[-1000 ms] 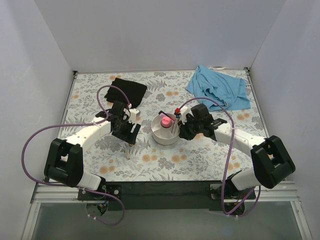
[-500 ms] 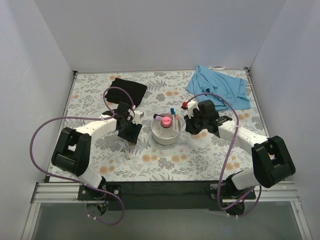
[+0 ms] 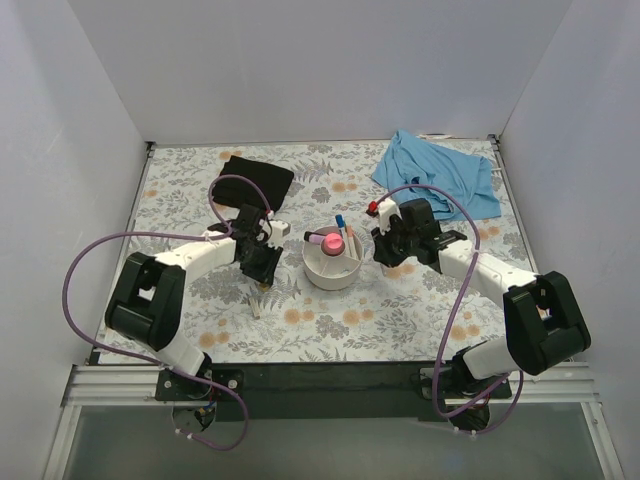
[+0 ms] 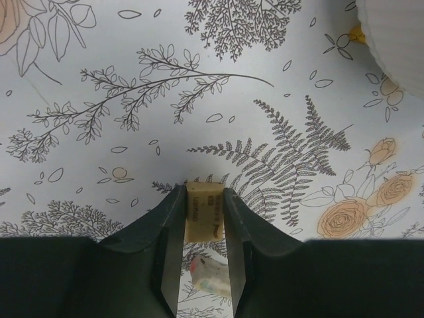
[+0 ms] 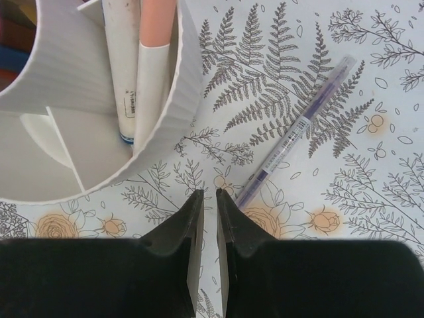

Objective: Sort the stationery into containers
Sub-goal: Pick up the stationery from the center of the board, then place the stationery in the storage box.

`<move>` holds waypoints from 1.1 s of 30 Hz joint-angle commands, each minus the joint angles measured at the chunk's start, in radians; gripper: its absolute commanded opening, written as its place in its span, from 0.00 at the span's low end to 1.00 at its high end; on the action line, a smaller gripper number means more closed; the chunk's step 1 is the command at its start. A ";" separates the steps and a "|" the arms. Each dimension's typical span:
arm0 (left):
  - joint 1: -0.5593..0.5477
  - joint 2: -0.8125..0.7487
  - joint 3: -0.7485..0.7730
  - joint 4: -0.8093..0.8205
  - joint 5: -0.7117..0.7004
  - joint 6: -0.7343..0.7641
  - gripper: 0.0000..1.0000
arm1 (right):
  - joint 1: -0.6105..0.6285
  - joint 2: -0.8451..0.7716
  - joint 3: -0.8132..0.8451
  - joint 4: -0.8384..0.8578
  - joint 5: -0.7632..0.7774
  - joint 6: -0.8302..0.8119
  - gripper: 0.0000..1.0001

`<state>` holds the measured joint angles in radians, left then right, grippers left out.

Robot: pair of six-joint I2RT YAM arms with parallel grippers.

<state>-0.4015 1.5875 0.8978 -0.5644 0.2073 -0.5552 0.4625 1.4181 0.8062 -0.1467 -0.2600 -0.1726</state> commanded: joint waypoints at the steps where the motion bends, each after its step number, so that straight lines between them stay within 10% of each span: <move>1: 0.000 -0.102 0.055 -0.064 -0.043 0.055 0.00 | -0.018 -0.007 0.016 0.036 0.013 -0.018 0.22; 9: 0.003 -0.230 0.294 -0.019 0.173 0.012 0.00 | -0.039 -0.002 0.007 0.036 0.018 -0.027 0.22; 19: -0.013 -0.446 -0.143 0.851 0.284 -0.327 0.00 | -0.051 0.022 0.017 0.035 0.028 -0.033 0.22; 33: -0.023 -0.345 -0.243 1.100 0.302 -0.512 0.00 | -0.056 0.041 0.034 0.012 0.059 -0.054 0.22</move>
<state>-0.4191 1.2308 0.6922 0.4355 0.4797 -0.9993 0.4118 1.4506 0.8062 -0.1471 -0.2085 -0.2138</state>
